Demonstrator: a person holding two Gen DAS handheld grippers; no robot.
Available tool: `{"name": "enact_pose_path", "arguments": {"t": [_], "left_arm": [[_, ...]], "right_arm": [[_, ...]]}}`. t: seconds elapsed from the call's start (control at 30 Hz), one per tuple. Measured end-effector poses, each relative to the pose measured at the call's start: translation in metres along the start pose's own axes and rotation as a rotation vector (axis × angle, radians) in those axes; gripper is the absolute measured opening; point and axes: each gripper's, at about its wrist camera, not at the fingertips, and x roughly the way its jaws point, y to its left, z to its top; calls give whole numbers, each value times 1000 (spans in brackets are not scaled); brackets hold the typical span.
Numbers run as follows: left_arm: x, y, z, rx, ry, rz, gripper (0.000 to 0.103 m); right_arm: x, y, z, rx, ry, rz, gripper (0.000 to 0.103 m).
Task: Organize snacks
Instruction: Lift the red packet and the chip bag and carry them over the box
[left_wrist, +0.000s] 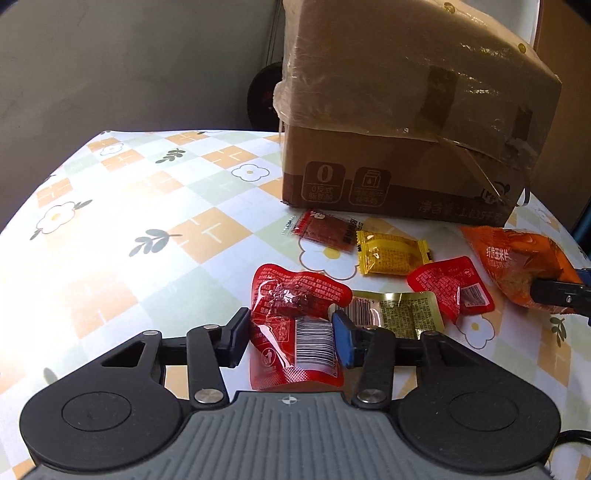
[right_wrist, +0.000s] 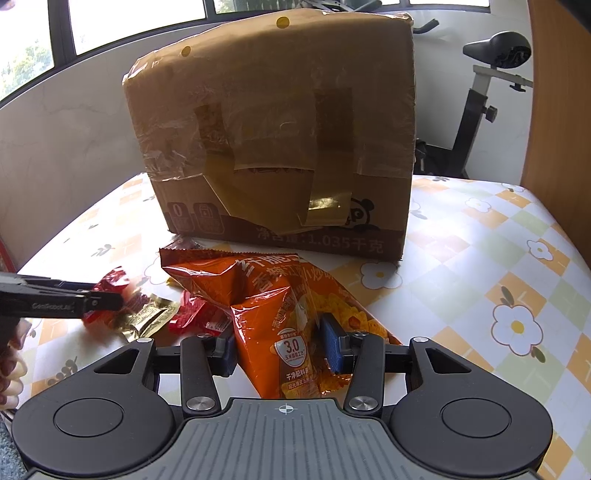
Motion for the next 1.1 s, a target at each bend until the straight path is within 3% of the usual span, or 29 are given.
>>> {"name": "enact_pose_path", "arguments": {"t": [0.23, 0.57, 0.87, 1.1], "left_arm": [[-36, 13, -3, -99, -68, -17, 49], [-62, -3, 0, -72, -122, -47, 49], [-86, -6, 18, -77, -210, -74, 49], [-107, -13, 49, -36, -304, -103, 49]], "right_arm": [[-6, 4, 2, -3, -2, 52, 38], [-22, 14, 3, -15, -3, 128, 33], [-54, 12, 26, 26, -95, 202, 32], [-92, 5, 71, 97, -239, 302, 32]]}}
